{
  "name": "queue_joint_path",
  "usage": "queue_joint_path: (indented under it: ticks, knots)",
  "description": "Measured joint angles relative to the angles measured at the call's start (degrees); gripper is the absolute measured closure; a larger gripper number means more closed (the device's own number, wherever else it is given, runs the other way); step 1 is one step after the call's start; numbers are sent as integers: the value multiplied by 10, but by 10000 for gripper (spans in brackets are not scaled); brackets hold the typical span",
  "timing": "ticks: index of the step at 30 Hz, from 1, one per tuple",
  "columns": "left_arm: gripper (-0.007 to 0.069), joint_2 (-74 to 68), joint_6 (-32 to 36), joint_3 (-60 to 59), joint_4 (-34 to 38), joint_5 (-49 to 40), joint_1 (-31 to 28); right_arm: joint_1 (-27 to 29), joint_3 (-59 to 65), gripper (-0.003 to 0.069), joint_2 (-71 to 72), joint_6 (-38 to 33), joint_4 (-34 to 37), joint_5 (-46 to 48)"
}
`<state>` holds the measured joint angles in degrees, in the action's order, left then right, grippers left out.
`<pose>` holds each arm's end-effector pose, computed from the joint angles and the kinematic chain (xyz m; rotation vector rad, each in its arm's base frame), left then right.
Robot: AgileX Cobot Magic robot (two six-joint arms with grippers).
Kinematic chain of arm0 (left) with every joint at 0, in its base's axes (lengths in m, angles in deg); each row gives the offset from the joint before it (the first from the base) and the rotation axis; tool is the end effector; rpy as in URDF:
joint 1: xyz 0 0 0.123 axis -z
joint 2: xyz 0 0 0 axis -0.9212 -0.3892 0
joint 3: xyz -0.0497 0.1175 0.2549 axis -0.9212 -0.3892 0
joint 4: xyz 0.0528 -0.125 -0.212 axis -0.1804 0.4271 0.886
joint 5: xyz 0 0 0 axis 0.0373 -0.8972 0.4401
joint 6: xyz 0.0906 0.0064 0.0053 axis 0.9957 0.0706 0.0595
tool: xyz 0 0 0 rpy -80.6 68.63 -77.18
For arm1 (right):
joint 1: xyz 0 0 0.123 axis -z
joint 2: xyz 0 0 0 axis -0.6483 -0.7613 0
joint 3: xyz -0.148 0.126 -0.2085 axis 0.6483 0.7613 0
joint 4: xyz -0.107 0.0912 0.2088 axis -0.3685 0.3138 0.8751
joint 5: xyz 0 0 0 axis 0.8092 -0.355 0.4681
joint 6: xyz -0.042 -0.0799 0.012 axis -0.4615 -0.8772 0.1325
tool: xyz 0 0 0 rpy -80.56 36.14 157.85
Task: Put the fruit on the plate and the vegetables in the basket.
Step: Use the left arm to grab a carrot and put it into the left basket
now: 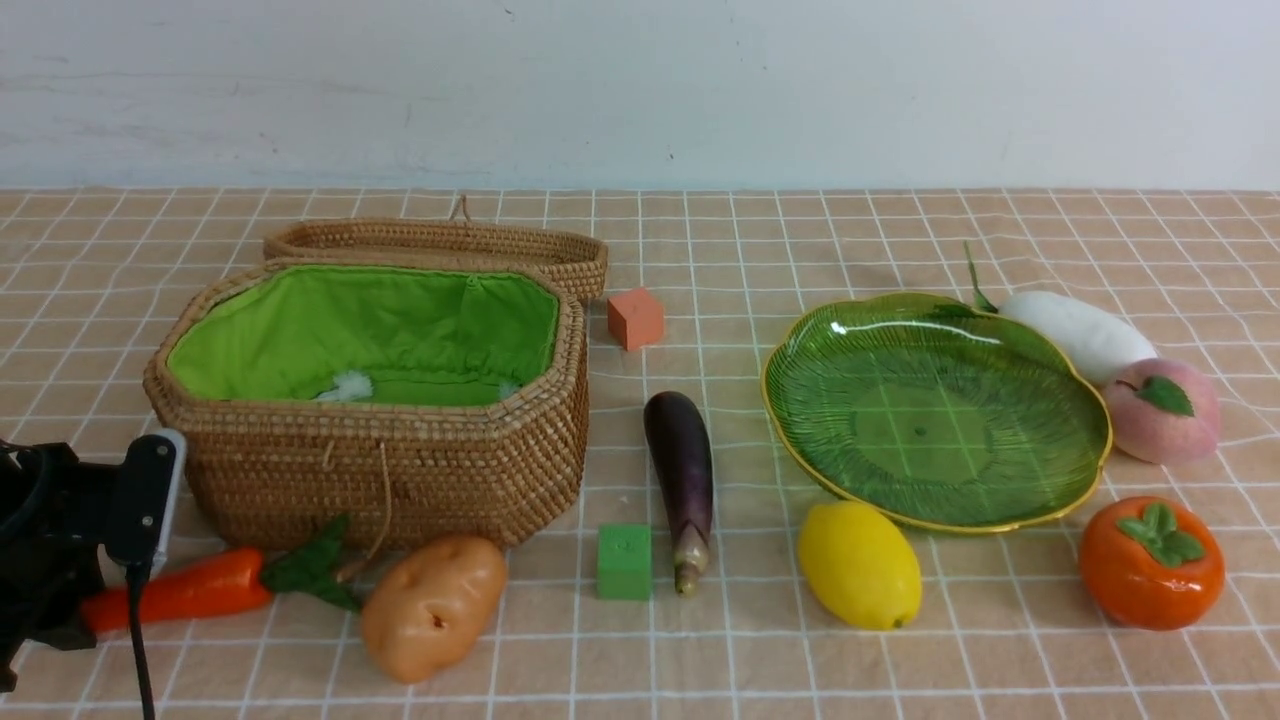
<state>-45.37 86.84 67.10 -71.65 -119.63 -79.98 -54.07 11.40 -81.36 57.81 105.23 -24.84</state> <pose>0.3105 0.0710 0.1579 1.8934 2.2966 0.2930 0.0355 0.0509 0.3675 -0.6977 2.0419 0.5461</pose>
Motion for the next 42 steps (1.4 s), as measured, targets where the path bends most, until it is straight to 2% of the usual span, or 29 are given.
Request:
queue_joint_path:
  ticks: [4,9,20,24,29,32,36,39,42]
  knots:
    - [409,0,-7,0,-18,-9,7,0,0,466,0,0,0,0]
    - [409,20,-57,-9,-92,-27,51,0,0,462,0,0,-5,0]
    - [409,151,-77,-61,-103,-37,54,0,0,459,0,0,-7,-1]
    - [409,219,-77,-90,-85,-29,54,0,0,459,0,0,-7,-2]
    - [409,339,-78,-101,44,45,63,0,0,461,0,0,-7,-5]
    - [409,370,-70,-87,86,78,109,0,0,461,0,0,3,-34]
    - [409,337,-93,-31,95,69,185,0,0,461,0,0,35,-110]
    - [409,300,-130,13,86,59,202,0,-1,461,0,0,53,-139]
    - [409,230,-189,97,32,25,207,0,-17,462,0,0,67,-156]
